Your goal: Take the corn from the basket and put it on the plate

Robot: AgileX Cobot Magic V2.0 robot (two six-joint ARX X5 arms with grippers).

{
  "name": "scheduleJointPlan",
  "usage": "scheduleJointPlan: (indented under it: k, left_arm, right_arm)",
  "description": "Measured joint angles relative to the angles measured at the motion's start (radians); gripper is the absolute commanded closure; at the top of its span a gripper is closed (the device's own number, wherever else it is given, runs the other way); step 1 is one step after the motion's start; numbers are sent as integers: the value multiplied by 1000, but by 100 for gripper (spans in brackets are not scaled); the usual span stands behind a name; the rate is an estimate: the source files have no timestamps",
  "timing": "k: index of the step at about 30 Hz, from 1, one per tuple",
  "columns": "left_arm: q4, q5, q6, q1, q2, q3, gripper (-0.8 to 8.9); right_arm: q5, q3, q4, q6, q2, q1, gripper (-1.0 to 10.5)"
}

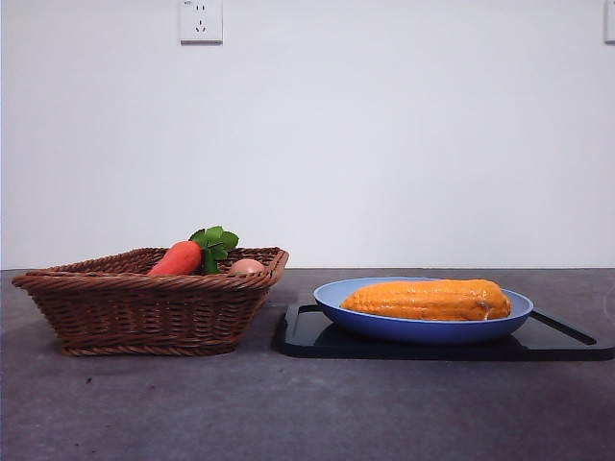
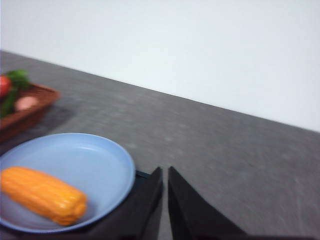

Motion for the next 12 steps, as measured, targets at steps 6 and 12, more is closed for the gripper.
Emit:
scheduleJointPlan:
  k: [6,12]
  left_arm:
    - [0,0,0,0,0,0,806]
    - [0,0,0,0,0,0,806]
  right_arm:
    - [144,-114,39,72,-98,0,944]
    - [224,-178,39,108,-143,0,944]
